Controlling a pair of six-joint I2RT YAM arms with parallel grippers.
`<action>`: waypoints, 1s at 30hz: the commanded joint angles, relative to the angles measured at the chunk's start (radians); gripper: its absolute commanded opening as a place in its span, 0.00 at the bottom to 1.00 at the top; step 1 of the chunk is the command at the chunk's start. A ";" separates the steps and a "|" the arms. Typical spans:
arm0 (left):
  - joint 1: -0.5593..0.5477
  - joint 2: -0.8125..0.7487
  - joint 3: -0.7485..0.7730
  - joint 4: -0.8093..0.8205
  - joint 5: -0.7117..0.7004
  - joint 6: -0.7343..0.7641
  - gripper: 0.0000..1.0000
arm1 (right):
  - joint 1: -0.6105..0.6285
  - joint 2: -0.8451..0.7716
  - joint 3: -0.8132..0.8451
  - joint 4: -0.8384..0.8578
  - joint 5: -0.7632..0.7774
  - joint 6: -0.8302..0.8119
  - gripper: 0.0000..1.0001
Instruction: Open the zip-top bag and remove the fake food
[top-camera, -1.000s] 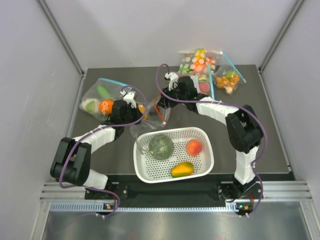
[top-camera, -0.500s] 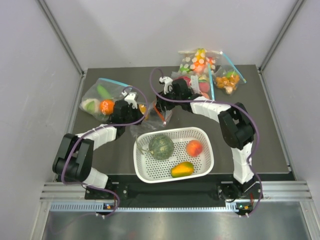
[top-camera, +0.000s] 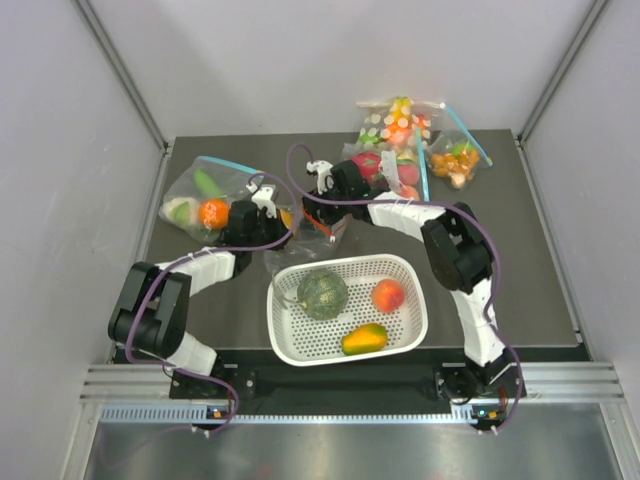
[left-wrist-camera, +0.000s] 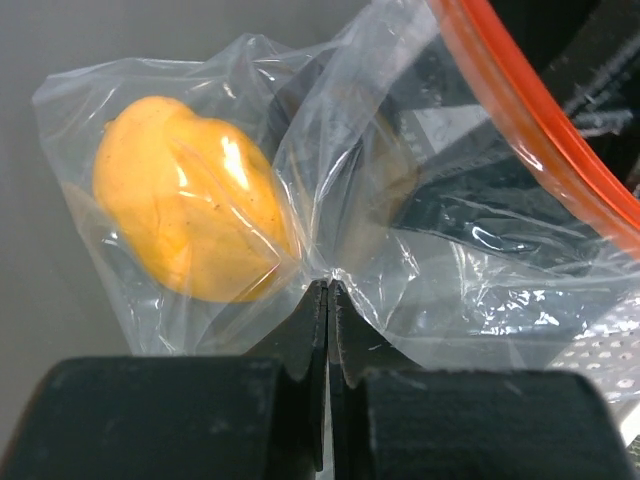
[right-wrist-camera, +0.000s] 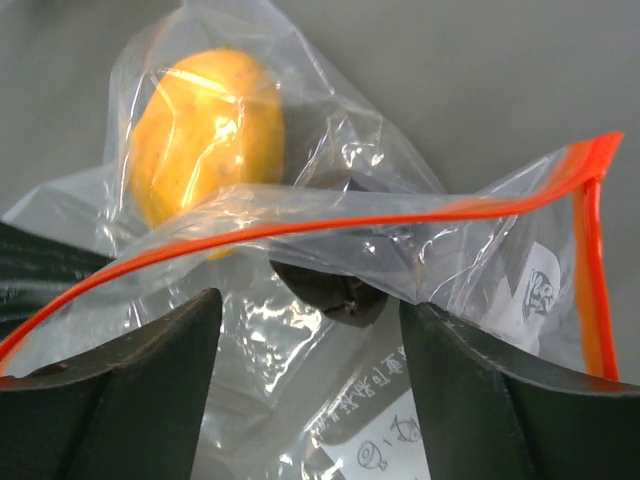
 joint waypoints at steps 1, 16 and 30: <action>0.004 0.008 0.034 0.066 0.034 -0.008 0.00 | 0.017 0.030 0.084 0.005 0.000 -0.016 0.72; 0.004 -0.001 0.027 0.075 0.071 -0.006 0.00 | 0.035 0.091 0.132 0.023 0.045 -0.002 0.50; 0.018 -0.056 0.033 0.023 -0.050 -0.051 0.00 | 0.035 -0.169 -0.166 0.114 0.140 -0.021 0.16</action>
